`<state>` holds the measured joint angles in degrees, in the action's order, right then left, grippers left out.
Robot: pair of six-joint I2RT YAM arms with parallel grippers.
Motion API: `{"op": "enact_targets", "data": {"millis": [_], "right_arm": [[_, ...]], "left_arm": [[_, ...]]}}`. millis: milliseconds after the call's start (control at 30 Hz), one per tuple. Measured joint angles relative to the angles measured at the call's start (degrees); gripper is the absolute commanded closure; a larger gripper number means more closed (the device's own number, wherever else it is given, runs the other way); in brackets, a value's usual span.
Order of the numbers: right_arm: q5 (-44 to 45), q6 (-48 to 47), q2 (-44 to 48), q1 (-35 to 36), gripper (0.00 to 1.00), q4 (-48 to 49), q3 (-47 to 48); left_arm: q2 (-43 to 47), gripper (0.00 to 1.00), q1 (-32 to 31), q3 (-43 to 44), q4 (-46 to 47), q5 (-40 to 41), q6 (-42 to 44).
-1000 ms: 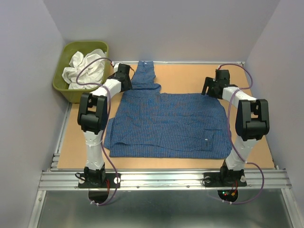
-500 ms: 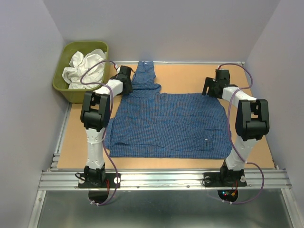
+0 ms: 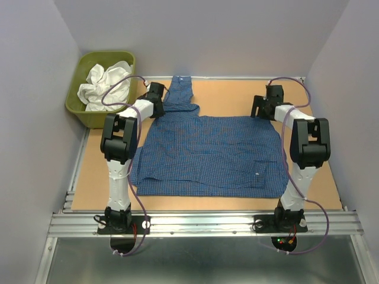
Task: Fold and stack the long sleeve shirts
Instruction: Fold the shirt
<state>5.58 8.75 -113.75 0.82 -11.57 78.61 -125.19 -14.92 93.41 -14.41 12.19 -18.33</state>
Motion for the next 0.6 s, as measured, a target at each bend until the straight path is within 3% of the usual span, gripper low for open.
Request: {"op": "enact_targets", "data": {"millis": [600], "right_arm": [[0.3,-6.2,-5.1,0.0,0.20,0.0,3.8]], "left_arm": [[0.4,0.80,0.0,-1.7,3.3,-0.2,1.9]]}}
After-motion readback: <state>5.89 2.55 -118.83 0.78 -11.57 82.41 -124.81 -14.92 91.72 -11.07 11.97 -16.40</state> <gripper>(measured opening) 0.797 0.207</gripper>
